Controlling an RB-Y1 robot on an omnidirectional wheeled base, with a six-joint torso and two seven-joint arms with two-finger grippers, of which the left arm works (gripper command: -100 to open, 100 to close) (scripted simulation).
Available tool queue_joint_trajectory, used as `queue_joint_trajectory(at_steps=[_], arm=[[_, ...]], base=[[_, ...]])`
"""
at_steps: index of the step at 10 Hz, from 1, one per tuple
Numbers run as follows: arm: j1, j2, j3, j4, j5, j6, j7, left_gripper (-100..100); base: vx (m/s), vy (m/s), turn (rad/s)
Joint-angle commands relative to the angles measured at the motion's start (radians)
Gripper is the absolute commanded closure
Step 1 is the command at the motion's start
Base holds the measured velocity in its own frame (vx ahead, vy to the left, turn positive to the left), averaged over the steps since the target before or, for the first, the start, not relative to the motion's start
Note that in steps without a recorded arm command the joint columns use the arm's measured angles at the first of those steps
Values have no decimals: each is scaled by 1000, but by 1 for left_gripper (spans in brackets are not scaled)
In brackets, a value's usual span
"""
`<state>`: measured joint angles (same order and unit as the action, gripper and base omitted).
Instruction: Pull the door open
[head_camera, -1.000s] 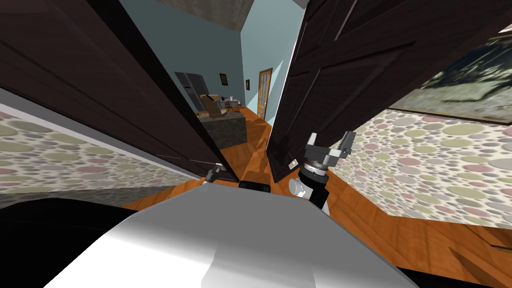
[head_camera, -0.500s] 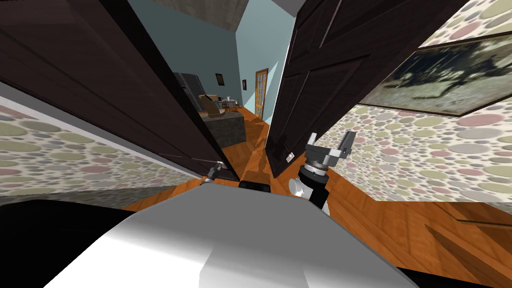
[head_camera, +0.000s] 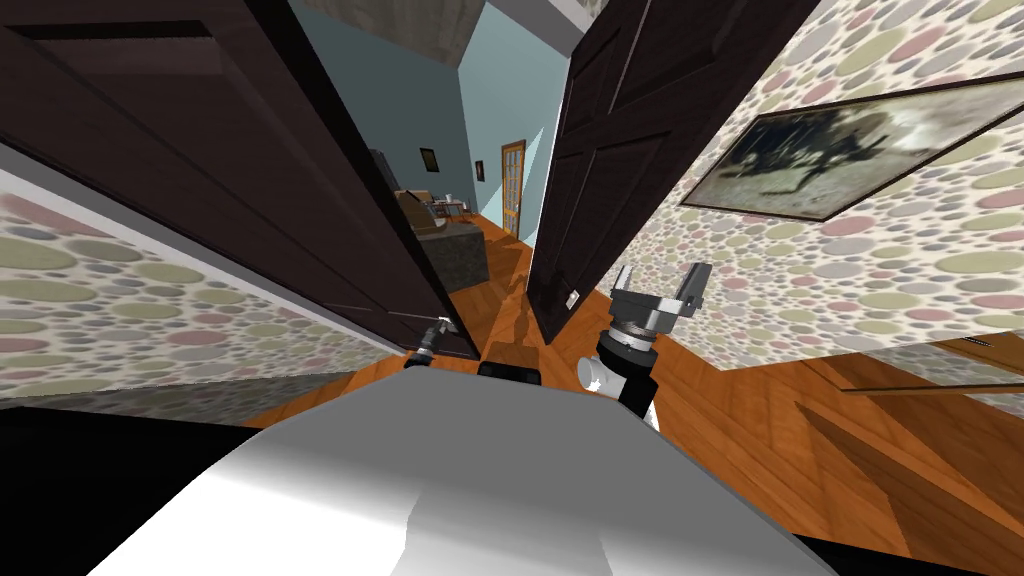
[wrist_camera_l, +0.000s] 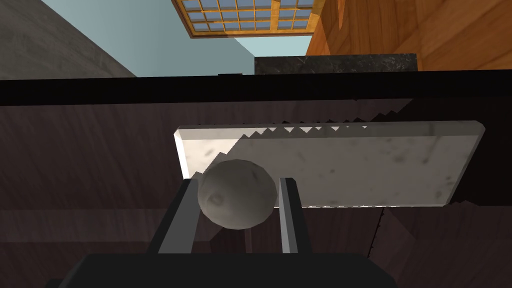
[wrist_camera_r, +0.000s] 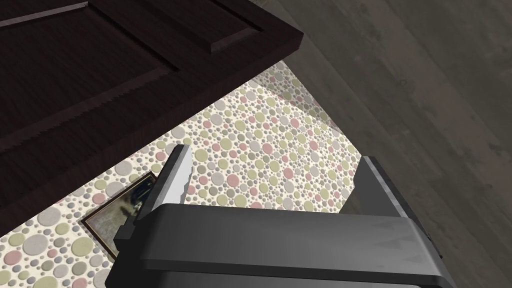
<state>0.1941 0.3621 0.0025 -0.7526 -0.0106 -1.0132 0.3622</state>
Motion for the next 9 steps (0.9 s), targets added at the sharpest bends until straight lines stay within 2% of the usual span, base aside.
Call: queue_joint_trajectory(at_steps=[1,2,4,5,6,8,9], arm=[[-38,-10,-6,31,3,9,-9,100],[-38,-10,-6,31,3,9,-9,100],[-85,-16,-7,64,10,24,-18,100],[-97,-17,-7,73,11,28,-20,100],[-132,-22,-8,97,16,38,-27,100],[-175,-27,-9,127,22,52,-35,100],[-175,-27,-9,127,22,52,-35,100]], base=[[-206,83,-139],[-134,40,-60],[-123,21,-99],[-152,49,-104],[-235,73,-156],[-244,85,-146],[-131,31,-36]])
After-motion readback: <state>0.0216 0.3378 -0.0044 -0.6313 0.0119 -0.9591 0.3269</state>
